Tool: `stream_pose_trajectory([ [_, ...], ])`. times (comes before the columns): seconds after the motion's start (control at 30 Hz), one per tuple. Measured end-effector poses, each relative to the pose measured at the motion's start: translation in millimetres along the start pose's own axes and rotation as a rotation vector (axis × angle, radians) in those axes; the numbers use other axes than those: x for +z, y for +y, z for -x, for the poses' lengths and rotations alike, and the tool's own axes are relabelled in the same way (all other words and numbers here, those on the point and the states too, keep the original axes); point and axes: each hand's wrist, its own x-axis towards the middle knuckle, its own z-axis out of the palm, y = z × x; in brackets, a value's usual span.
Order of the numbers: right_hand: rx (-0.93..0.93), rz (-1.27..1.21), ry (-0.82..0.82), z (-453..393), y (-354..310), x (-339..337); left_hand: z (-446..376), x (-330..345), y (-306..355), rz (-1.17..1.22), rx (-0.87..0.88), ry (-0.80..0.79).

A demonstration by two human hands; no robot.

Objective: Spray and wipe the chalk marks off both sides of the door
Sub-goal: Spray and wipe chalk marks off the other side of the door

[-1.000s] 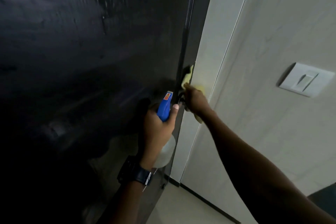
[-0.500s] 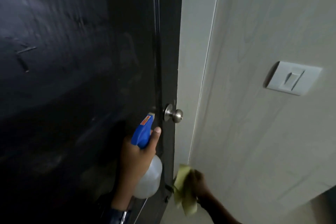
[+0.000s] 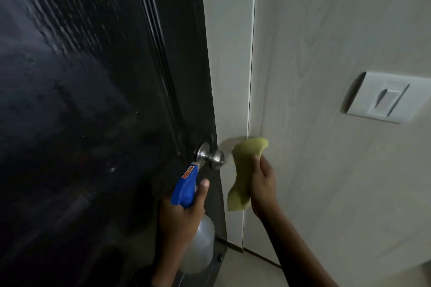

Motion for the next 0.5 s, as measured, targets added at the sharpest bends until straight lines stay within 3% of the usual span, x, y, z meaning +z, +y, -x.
stream_pose_trajectory([
  [0.13,-0.291,0.031,0.004,-32.2,-50.8,56.9,-1.9,-4.0,7.4,0.045,-0.036,0.088],
  [0.27,-0.447,0.098,-0.168,-62.7,-53.3,132.0,-3.4,-11.8,6.5,0.051,-0.045,0.164],
  [0.33,-0.371,0.055,-0.140,-60.9,-35.3,145.4,-1.8,-14.9,6.7,0.073,-0.089,0.171],
  [0.5,0.034,-0.027,0.035,-55.1,-31.0,144.8,4.7,-18.7,5.6,0.042,-0.055,0.162],
])
